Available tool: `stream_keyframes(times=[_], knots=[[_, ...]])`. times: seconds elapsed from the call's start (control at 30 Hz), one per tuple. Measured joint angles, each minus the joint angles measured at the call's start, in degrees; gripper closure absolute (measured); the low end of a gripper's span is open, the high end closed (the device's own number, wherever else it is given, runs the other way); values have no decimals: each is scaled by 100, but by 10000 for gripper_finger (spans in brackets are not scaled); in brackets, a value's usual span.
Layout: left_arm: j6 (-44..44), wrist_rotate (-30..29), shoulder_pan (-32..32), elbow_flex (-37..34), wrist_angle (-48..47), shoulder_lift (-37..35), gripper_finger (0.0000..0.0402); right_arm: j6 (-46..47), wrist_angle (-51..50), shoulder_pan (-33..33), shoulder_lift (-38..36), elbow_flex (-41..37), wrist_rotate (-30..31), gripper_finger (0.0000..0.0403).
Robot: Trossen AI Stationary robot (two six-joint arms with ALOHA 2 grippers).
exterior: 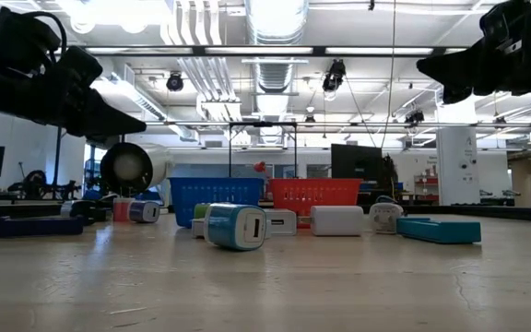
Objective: Pick & Place Office items
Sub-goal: Put the blue digital timer into the blue bin
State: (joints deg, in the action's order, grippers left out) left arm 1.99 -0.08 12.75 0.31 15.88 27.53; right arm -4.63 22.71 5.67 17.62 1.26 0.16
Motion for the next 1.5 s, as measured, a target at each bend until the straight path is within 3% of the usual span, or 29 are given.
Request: stream_keyframes(times=[1.1, 1.2, 1.37, 1.5], knots=[[-308, 0, 2, 1, -17, -2, 394, 10, 22, -2, 126, 79, -5, 394], [-620, -212, 9, 208, -674, 7, 394, 12, 20, -2, 126, 79, -8, 394], [-846, -1005, 15, 1122, -2405, 102, 399, 12, 21, -2, 133, 79, -13, 394], [-980, -685, -13, 1784, -3059, 379, 396, 12, 20, -1, 133, 79, -13, 394]])
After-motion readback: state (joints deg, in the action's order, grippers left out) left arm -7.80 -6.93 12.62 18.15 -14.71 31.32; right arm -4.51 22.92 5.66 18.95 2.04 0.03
